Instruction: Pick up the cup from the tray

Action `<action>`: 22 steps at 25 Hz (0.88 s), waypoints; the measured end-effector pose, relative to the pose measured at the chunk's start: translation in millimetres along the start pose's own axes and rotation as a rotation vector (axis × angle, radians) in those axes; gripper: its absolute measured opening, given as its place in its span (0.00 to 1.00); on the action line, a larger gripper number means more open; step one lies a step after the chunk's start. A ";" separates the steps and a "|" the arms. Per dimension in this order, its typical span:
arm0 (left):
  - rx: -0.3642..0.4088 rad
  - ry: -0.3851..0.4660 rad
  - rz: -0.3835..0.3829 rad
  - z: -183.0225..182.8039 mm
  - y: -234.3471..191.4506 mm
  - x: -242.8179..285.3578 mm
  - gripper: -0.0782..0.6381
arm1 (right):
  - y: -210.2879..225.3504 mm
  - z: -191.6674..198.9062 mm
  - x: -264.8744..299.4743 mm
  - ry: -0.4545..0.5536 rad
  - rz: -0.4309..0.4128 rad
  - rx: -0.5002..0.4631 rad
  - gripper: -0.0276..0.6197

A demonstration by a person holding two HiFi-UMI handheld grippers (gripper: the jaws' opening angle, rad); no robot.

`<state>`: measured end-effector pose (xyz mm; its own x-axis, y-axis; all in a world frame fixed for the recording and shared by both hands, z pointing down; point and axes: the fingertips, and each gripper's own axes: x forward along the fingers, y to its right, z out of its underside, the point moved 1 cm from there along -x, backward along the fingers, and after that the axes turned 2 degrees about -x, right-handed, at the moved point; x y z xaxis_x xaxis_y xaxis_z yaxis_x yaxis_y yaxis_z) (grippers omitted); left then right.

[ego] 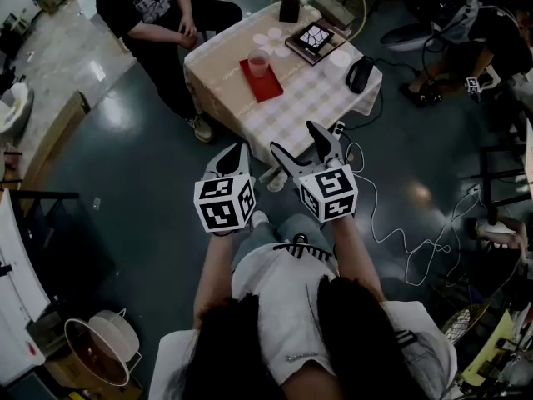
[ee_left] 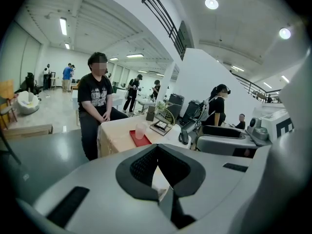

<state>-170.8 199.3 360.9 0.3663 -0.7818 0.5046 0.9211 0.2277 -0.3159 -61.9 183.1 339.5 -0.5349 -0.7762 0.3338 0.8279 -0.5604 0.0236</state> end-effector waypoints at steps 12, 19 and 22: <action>-0.028 0.011 0.004 -31.5 -29.6 49.0 0.12 | 32.7 -18.0 62.1 0.028 0.011 -0.006 0.62; -0.065 0.034 -0.053 -57.4 -48.8 94.2 0.12 | 60.6 -31.1 116.7 0.026 -0.042 -0.054 0.64; -0.073 0.027 -0.085 -61.4 -56.7 115.1 0.12 | 76.0 -25.8 142.9 0.007 -0.052 -0.039 0.65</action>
<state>-189.0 60.7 387.6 0.2825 -0.8120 0.5108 0.9363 0.1176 -0.3310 -79.8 22.1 364.7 -0.5782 -0.7478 0.3261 0.7919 -0.6106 0.0039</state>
